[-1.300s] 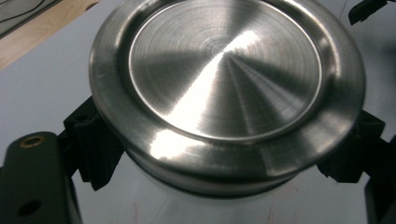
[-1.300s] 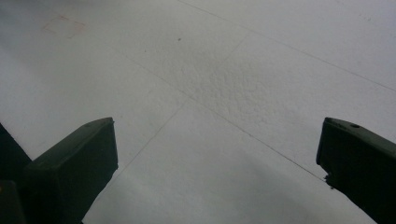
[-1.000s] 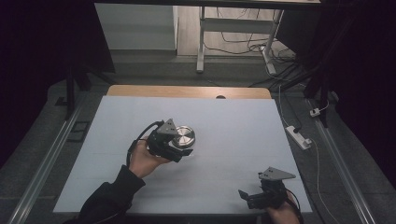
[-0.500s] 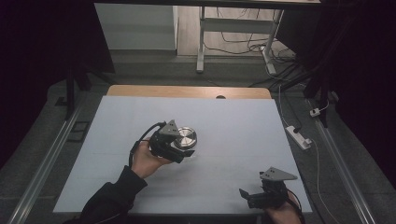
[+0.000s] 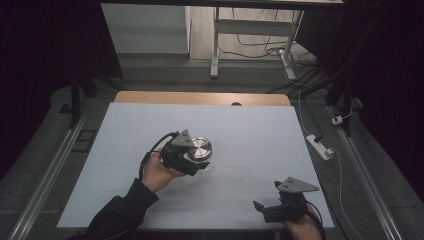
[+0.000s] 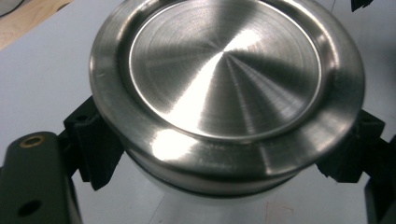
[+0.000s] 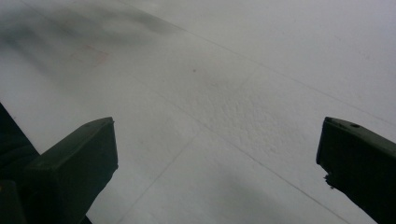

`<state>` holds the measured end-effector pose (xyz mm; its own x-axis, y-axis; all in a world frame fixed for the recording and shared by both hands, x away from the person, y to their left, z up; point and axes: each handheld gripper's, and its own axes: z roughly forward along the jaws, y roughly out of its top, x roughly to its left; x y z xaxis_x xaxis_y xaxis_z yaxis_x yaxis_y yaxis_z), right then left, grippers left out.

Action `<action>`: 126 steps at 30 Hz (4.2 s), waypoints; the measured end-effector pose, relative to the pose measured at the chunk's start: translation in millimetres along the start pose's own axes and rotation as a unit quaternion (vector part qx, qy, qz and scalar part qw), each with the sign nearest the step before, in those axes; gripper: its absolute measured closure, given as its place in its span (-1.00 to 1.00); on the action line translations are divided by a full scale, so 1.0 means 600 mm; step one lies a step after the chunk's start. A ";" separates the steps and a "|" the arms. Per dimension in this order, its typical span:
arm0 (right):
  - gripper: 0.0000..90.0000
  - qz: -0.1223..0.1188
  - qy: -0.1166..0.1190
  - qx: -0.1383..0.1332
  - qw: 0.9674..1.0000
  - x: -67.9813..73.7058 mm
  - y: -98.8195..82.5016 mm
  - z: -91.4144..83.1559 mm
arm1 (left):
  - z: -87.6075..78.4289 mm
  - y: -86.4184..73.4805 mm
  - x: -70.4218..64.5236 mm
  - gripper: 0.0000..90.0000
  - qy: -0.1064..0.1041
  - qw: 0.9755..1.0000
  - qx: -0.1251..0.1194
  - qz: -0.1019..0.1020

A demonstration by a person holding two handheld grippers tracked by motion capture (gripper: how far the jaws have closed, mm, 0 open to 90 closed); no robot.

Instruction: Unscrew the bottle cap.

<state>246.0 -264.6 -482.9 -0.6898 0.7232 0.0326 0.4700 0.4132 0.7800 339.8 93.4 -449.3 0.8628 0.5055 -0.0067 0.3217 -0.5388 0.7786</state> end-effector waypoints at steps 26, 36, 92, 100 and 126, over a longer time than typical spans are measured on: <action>-1.00 -0.042 0.071 -0.034 0.996 0.042 0.115 0.042 | 0.012 -0.004 -0.006 -0.66 -0.010 1.000 0.007 0.006; -1.00 -0.066 0.057 -0.028 0.996 0.056 0.174 0.068 | 0.016 -0.006 -0.009 -0.66 -0.014 1.000 0.008 0.008; -0.57 -0.164 0.230 -0.031 0.959 0.073 0.274 0.174 | 0.015 -0.001 -0.018 -0.66 -0.085 0.995 0.012 0.056; -0.93 -0.133 0.204 -0.047 0.969 0.076 0.280 0.156 | 0.014 -0.003 -0.014 -0.66 -0.065 0.997 0.009 0.033; -0.57 -0.137 0.178 -0.022 0.974 0.087 0.278 0.166 | 0.008 0.000 -0.014 -0.66 -0.073 0.997 0.011 0.039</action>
<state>343.1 -102.9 -413.4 -0.9370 0.3481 0.0281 0.2228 0.5340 0.8156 334.8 85.9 -452.1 0.9323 0.3595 -0.0391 0.2590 -0.5883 0.7660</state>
